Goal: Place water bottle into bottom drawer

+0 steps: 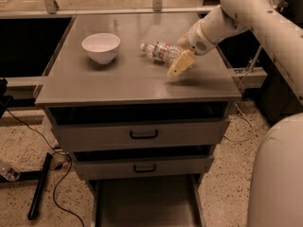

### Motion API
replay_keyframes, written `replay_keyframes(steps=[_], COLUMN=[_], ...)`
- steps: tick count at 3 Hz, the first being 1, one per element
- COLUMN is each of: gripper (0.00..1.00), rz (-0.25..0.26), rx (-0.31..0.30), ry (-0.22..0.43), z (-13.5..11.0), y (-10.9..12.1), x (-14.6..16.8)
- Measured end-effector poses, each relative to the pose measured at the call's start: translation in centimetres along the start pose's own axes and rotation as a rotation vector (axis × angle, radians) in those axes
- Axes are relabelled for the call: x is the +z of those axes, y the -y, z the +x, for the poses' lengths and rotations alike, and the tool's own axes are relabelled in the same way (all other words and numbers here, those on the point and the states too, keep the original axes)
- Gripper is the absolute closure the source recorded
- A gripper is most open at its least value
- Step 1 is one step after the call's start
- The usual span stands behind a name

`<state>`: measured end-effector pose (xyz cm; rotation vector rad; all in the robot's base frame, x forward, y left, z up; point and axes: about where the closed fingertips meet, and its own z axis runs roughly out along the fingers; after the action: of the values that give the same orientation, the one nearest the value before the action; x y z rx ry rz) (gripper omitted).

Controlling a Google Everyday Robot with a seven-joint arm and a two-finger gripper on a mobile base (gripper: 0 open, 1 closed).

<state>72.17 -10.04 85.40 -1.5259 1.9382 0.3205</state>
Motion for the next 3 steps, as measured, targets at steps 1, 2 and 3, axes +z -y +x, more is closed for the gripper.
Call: replay_keyframes(steps=[1, 2, 3], gripper=[0.42, 0.65, 0.88], rz=[0.000, 0.000, 0.000], rx=[0.000, 0.000, 0.000], ry=[0.000, 0.000, 0.000], z=[0.00, 0.00, 0.00], y=[0.00, 0.00, 0.00], x=[0.01, 0.01, 0.01])
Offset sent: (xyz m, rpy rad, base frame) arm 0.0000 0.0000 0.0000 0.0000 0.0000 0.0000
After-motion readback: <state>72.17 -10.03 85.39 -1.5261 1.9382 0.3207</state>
